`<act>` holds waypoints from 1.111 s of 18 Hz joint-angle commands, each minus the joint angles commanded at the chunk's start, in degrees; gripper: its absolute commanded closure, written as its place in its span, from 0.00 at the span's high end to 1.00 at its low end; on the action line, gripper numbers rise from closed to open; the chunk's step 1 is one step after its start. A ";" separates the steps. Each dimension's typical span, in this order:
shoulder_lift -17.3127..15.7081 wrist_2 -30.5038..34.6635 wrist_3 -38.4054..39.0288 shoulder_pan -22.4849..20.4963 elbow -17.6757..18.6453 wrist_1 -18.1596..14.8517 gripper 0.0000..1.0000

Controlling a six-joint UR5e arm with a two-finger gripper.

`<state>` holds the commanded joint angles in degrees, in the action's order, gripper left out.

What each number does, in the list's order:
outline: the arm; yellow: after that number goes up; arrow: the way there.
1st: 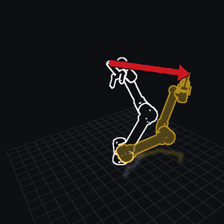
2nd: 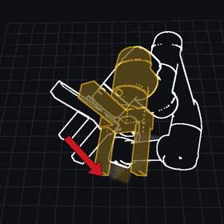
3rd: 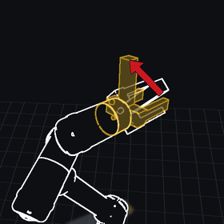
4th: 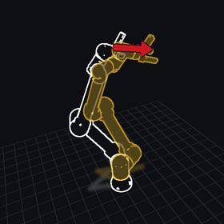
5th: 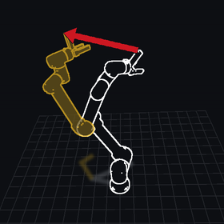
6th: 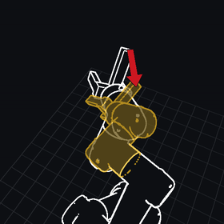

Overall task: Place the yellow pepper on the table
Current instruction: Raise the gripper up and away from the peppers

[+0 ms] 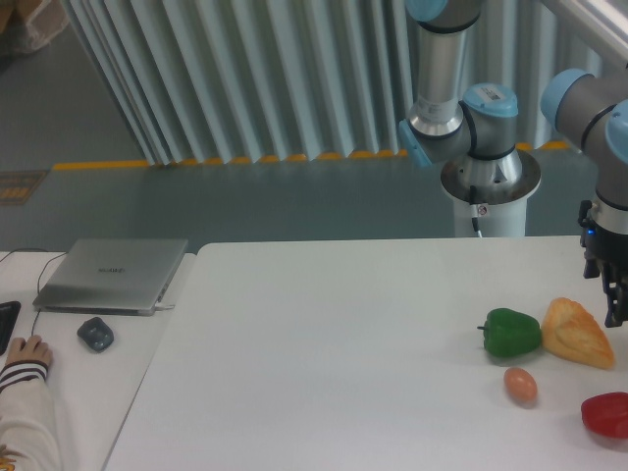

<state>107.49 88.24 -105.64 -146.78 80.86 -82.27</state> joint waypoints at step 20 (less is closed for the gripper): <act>-4.14 9.48 -6.75 -10.81 3.96 4.13 1.00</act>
<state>103.35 97.72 -112.39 -157.59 84.82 -78.14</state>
